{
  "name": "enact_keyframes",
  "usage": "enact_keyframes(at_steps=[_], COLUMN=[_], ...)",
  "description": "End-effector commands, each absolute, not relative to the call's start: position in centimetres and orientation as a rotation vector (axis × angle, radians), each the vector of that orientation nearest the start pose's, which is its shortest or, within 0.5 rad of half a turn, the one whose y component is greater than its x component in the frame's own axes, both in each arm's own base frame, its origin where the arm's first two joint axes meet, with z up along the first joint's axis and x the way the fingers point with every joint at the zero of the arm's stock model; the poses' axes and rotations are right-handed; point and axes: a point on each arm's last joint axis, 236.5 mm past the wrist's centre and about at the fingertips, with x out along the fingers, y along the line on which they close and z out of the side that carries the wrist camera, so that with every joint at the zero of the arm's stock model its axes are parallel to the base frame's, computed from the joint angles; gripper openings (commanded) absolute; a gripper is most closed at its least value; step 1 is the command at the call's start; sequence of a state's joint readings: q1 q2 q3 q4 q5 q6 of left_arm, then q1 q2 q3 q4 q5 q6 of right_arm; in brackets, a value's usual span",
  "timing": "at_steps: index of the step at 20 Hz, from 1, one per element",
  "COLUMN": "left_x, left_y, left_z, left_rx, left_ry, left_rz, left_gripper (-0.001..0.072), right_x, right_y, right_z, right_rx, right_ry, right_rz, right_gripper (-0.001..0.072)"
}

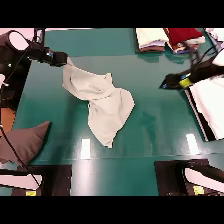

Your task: Fold the shirts.

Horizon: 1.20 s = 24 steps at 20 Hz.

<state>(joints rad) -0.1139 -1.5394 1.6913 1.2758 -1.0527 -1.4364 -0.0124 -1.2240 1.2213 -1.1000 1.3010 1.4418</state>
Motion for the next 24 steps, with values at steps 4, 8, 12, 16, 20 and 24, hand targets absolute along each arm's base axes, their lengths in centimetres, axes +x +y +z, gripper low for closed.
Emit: enact_keyframes(at_steps=[4,8,12,16,20,24], left_x=[51.3,51.1,50.9,50.4,43.5,31.3], left_y=[-11.2,-11.2,-11.2,-10.5,-8.2,-6.8], left_z=[12.2,12.1,12.0,19.3,36.3,48.3], left_rx=[-0.065,-0.064,-0.063,-0.044,0.008,0.012], left_ry=[0.898,0.904,0.914,0.724,0.301,-0.027], left_rz=[-0.328,-0.329,-0.331,-0.313,-0.260,-0.254], left_gripper=[0.0025,0.0025,0.0025,0.0024,0.0024,0.0024], right_x=[37.3,38.2,40.3,44.6,44.5,37.4], right_y=[17.3,21.5,23.8,22.6,17.2,13.3], right_z=[-4.2,-7.4,-7.3,2.3,21.5,36.9], right_rx=[0.484,0.416,0.358,0.233,0.066,-0.009], right_ry=[1.356,1.407,1.371,1.136,0.762,0.433], right_rz=[0.475,0.534,0.591,0.644,0.606,0.549], right_gripper=[0.0448,0.0436,0.0016,0.0015,0.0016,0.0015])
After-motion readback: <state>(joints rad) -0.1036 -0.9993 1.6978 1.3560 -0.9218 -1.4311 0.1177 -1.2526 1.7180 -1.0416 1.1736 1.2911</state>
